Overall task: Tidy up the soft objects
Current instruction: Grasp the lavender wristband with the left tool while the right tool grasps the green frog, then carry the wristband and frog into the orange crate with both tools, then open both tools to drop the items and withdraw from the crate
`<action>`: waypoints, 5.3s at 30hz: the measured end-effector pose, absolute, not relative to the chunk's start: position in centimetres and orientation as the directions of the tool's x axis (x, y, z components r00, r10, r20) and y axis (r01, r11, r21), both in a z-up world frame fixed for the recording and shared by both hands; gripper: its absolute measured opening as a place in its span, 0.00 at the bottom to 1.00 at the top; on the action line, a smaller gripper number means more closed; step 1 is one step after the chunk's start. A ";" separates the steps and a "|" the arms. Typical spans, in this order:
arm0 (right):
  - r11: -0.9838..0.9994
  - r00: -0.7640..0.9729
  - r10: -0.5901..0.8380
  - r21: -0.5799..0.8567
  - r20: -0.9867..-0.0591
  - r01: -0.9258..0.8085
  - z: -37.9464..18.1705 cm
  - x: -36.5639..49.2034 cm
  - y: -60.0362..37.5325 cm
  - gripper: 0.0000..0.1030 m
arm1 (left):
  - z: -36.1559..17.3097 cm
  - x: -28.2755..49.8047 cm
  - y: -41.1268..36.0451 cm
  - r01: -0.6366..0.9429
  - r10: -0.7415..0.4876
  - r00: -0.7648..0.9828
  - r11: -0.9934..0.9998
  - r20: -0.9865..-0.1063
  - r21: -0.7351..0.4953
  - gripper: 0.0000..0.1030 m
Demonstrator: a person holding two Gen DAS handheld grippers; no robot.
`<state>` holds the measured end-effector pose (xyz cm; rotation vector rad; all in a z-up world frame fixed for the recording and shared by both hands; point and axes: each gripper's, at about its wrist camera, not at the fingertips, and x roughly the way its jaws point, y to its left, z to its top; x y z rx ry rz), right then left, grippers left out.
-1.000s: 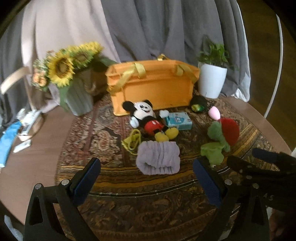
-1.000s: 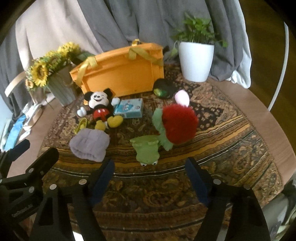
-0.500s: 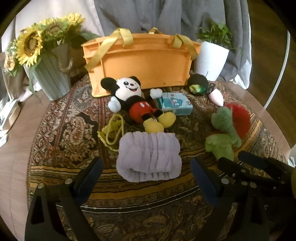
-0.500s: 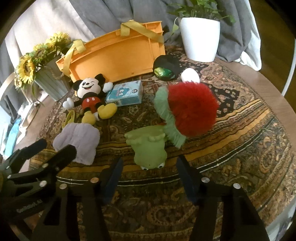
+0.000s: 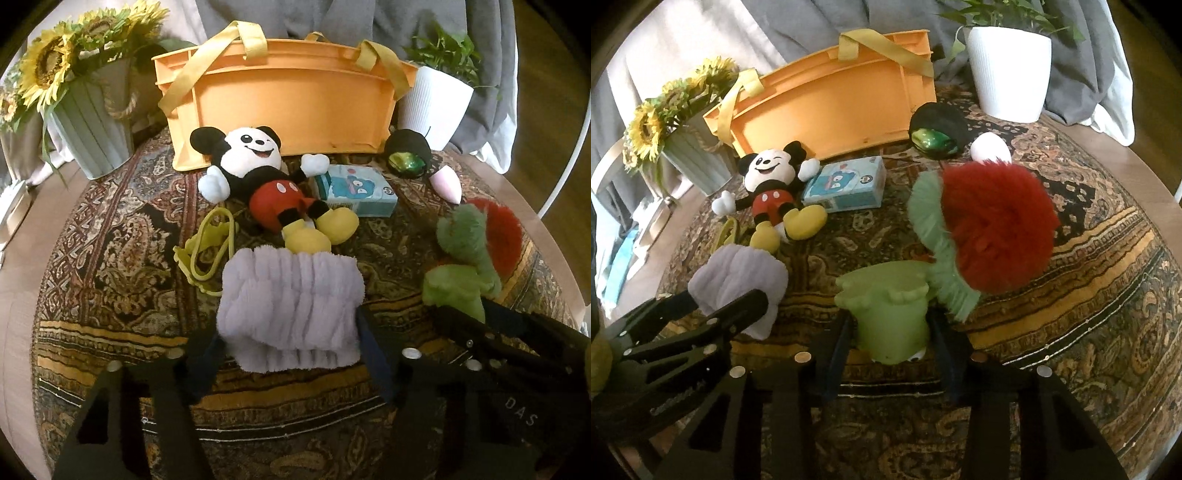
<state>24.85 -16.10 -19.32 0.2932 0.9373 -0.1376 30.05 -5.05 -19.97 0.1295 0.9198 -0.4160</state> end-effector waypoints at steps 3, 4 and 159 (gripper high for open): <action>0.951 0.587 0.022 0.197 -0.809 0.236 -19.3 24.7 -16.2 0.41 | -19.6 29.7 -5.1 0.400 -0.294 0.541 0.914 -0.788 -0.066 0.46; 0.950 0.587 0.033 0.208 -0.809 0.234 -19.2 24.6 -16.3 0.41 | -19.4 29.5 -5.1 0.401 -0.294 0.547 0.914 -0.783 -0.064 0.44; 0.969 0.827 -0.141 0.097 -0.545 0.229 -2.6 27.8 -19.0 0.71 | -4.2 27.8 -2.9 0.128 -0.088 0.898 0.990 -0.432 0.064 0.89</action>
